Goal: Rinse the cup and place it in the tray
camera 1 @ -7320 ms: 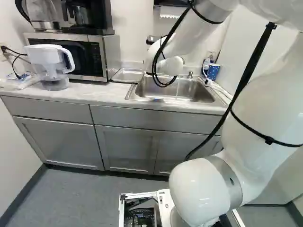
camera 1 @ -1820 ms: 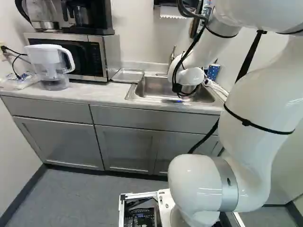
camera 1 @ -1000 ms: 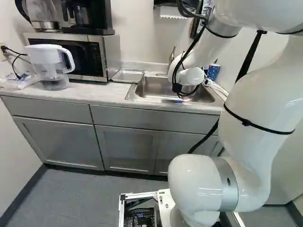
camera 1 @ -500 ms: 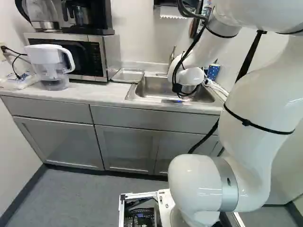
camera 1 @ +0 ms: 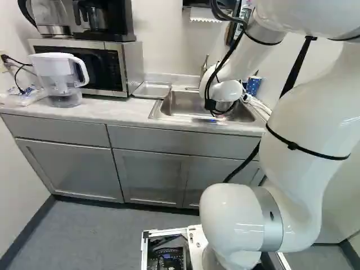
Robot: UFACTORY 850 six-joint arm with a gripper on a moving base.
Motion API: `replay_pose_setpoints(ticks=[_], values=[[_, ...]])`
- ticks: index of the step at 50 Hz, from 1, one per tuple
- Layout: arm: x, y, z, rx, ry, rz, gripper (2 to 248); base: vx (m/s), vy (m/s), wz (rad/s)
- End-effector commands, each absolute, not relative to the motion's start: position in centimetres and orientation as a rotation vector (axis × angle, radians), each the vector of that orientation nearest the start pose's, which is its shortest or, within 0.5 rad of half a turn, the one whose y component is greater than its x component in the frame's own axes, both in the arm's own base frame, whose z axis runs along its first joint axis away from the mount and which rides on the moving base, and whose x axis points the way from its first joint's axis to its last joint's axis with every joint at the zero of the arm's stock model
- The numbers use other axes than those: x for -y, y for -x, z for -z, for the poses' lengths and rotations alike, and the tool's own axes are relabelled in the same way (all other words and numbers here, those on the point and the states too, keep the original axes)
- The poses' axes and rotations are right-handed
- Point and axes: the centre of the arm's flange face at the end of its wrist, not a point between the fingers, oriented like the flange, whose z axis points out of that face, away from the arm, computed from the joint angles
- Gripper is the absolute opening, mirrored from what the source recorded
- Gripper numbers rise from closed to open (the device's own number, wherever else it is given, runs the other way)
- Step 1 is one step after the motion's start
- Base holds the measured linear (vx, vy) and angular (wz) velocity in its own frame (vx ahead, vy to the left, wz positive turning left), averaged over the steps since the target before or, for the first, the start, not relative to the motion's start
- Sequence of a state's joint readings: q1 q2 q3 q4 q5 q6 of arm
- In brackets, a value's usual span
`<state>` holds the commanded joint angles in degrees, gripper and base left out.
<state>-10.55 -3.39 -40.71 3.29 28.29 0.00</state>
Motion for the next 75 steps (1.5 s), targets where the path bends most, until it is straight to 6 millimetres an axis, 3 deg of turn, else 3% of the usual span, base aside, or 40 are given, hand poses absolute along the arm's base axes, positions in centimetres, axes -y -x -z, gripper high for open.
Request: replay_pose_setpoints(ticks=[75], values=[[9.07, -47.39, -46.83, -0.343, 2.702, 1.748, 125, 0.0, 0.0, 0.0]])
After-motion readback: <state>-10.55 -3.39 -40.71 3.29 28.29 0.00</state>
